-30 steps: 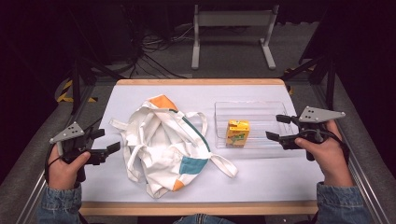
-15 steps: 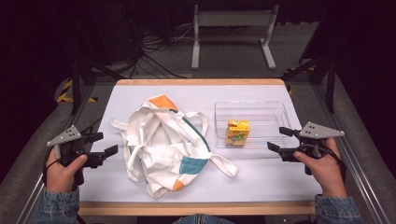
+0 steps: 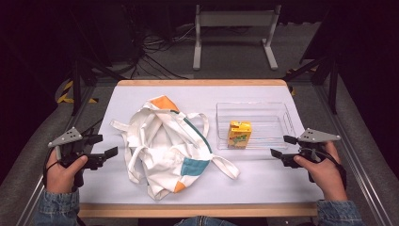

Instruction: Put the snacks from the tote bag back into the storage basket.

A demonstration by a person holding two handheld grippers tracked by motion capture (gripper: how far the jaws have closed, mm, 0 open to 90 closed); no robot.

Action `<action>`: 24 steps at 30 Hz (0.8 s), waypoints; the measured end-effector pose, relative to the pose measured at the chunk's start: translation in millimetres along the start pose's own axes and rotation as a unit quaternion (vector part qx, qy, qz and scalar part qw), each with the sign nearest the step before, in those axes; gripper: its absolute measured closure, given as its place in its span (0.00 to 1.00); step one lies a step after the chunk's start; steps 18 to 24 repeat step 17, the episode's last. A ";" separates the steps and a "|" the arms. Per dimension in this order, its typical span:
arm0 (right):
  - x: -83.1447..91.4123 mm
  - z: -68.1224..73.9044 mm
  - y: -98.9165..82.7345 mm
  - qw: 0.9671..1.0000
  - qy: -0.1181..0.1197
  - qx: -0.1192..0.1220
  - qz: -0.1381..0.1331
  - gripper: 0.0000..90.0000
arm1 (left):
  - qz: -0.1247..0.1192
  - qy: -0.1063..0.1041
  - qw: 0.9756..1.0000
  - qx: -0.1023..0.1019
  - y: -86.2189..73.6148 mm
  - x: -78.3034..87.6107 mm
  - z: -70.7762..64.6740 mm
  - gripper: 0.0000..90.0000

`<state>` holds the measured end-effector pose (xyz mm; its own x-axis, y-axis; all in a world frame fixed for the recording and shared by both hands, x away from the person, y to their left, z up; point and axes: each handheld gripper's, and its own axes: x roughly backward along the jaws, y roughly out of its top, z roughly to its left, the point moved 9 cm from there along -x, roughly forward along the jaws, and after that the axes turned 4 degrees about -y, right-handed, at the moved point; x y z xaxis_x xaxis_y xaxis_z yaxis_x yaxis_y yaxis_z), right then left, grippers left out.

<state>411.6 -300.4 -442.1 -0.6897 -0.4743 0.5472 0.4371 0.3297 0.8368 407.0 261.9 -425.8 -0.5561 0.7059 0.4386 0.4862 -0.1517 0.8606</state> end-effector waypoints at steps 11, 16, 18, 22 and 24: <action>1.1 2.0 2.1 1.000 -0.003 -0.003 0.009 0.23 | 0.003 0.003 1.000 0.003 -1.2 0.3 0.7 0.10; 4.3 4.3 7.0 1.000 0.000 0.002 0.000 0.23 | 0.004 0.003 1.000 0.004 -2.0 -0.5 0.8 0.09; 4.9 4.8 7.7 1.000 0.000 0.002 -0.002 0.23 | 0.004 0.002 1.000 0.003 -2.2 -0.3 1.0 0.09; 4.9 4.8 7.7 1.000 0.000 0.002 -0.002 0.23 | 0.004 0.002 1.000 0.003 -2.2 -0.3 1.0 0.09; 4.9 4.8 7.7 1.000 0.000 0.002 -0.002 0.23 | 0.004 0.002 1.000 0.003 -2.2 -0.3 1.0 0.09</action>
